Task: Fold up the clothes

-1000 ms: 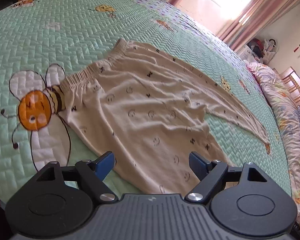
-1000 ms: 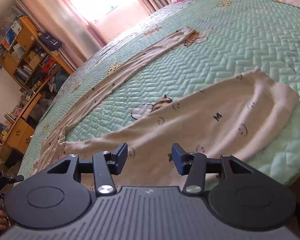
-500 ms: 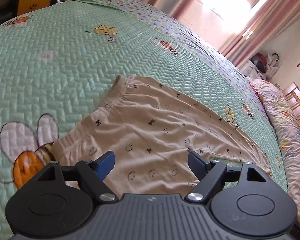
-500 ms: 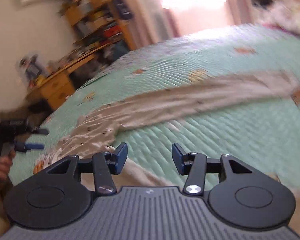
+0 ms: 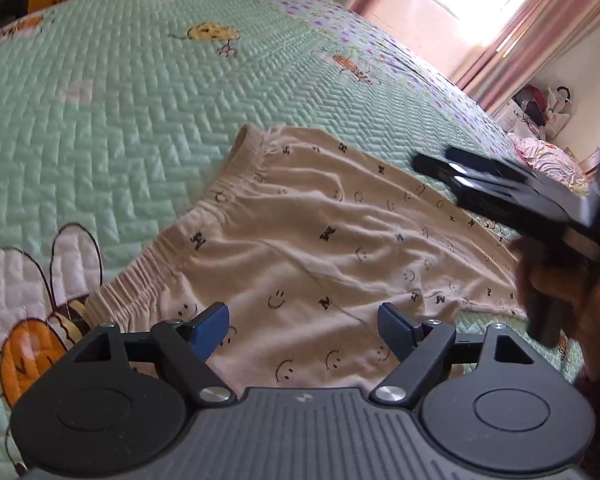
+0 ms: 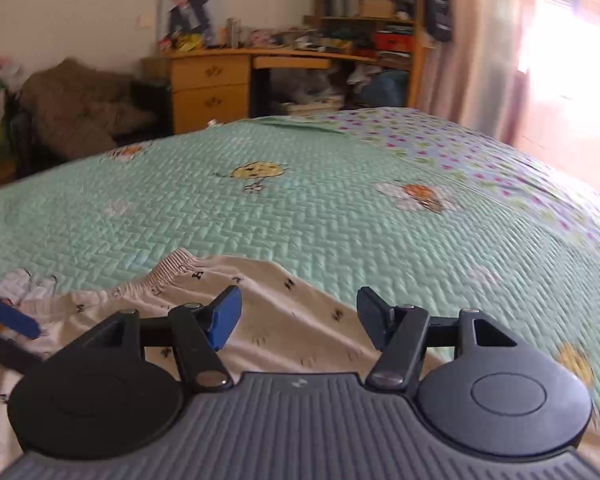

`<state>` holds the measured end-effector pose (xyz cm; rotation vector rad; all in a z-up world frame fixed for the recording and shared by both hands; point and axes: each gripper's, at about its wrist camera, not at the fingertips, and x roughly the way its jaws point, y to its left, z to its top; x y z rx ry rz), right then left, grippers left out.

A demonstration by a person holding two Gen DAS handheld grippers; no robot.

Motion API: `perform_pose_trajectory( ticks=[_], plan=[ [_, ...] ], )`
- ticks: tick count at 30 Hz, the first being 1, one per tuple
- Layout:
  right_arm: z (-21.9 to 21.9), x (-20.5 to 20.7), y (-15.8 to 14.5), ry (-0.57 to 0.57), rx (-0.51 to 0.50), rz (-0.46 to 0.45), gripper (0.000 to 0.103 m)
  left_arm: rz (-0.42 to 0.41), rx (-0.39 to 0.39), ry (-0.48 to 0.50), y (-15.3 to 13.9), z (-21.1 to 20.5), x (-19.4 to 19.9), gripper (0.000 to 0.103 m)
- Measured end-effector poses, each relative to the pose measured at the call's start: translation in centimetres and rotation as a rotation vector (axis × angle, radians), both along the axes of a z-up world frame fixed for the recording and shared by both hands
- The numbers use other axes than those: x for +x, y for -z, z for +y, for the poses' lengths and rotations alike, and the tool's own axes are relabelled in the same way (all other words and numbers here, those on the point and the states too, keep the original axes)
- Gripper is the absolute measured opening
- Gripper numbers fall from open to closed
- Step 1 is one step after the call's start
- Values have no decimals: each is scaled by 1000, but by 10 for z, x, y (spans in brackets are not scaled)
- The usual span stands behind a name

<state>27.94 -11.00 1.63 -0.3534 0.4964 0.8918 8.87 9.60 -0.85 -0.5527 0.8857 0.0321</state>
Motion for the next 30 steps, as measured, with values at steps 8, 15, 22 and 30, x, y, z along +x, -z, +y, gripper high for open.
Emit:
perform_pose_trajectory(
  ticks=[8, 15, 22, 30],
  plan=[
    [66, 47, 38, -157, -150, -12, 64, -8, -93, 2, 21, 16, -3, 85],
    [84, 80, 58, -276, -218, 28, 65, -58, -83, 22, 18, 24, -7, 90],
    [84, 116, 62, -280, -161, 307, 51, -67, -101, 31, 23, 28, -5, 91],
    [88, 101, 50, -317, -200, 269, 22, -64, -105, 28, 26, 29, -6, 92]
  ],
)
